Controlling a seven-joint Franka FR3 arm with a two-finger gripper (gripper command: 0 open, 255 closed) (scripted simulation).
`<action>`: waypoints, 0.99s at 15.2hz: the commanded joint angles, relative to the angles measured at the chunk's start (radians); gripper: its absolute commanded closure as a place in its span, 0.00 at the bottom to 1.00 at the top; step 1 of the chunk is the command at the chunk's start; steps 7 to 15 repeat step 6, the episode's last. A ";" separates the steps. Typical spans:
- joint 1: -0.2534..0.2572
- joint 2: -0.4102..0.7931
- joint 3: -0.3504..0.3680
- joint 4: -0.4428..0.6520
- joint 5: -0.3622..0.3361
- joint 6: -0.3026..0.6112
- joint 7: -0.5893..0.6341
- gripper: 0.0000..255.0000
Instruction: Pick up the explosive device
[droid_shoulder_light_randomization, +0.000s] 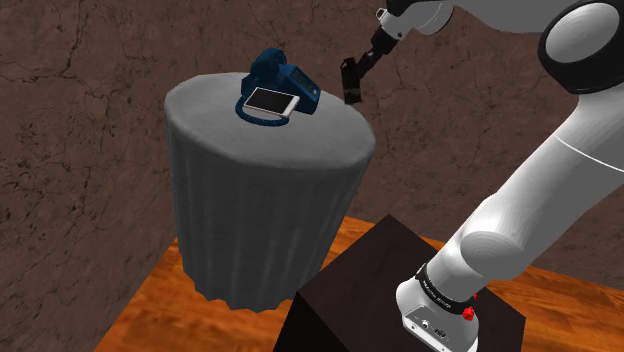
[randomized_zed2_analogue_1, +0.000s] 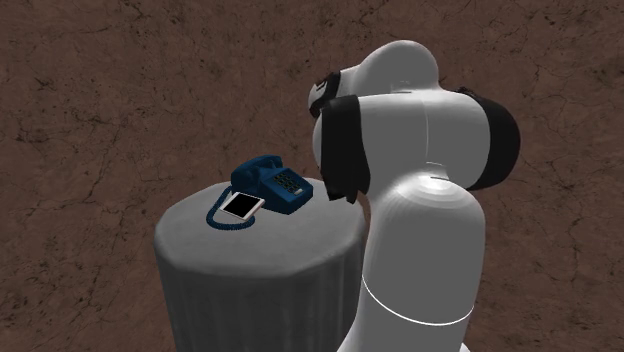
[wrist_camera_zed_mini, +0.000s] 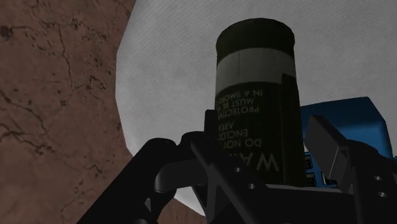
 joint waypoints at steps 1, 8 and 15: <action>-0.001 -0.003 -0.001 0.023 -0.003 -0.025 0.004 1.00; -0.002 -0.001 -0.002 0.067 -0.007 -0.067 0.013 1.00; -0.002 -0.001 -0.002 0.067 -0.007 -0.067 0.013 1.00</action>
